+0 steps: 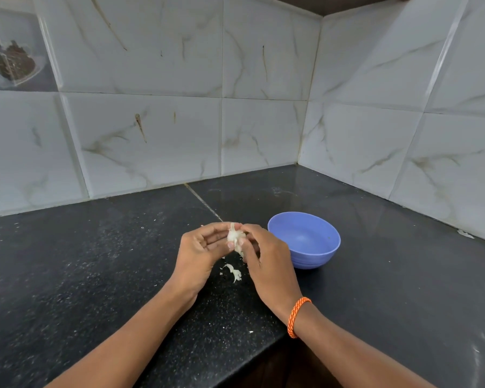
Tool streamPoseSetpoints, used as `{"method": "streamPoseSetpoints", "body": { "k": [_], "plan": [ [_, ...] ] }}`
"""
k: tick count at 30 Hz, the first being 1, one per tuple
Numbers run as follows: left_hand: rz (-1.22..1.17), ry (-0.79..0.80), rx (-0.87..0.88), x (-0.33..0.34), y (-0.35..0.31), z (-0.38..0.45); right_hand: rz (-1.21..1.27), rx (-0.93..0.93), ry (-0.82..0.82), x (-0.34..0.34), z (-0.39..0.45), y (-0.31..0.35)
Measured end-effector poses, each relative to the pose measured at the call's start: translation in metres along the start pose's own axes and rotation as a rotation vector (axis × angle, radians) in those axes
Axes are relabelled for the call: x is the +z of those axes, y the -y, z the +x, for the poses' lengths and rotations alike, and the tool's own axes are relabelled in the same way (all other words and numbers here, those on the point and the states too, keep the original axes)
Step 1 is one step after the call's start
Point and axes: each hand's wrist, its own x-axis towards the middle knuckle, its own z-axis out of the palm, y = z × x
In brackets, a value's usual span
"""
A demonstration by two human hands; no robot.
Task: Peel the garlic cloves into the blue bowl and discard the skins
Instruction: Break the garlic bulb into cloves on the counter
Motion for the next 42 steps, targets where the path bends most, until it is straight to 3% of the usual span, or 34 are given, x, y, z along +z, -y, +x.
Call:
{"method": "streamPoseSetpoints", "body": {
  "k": [9, 18, 33, 42],
  "plan": [
    [0.026, -0.063, -0.027, -0.0002, 0.0048, 0.0021, -0.039, -0.001, -0.015, 0.0005, 0.0031, -0.0018],
    [0.049, 0.030, -0.002, -0.0007, 0.0016, 0.0012, -0.078, -0.024, -0.007, 0.0000, 0.0043, 0.0000],
    [0.194, 0.036, 0.065, -0.0047, 0.0067, 0.0050, -0.050, -0.012, 0.063, 0.0003, 0.0065, -0.0009],
    [0.232, 0.080, 0.116, -0.0032, 0.0075, 0.0059, -0.031, -0.028, 0.010, 0.0036, 0.0095, -0.0056]
  ]
}}
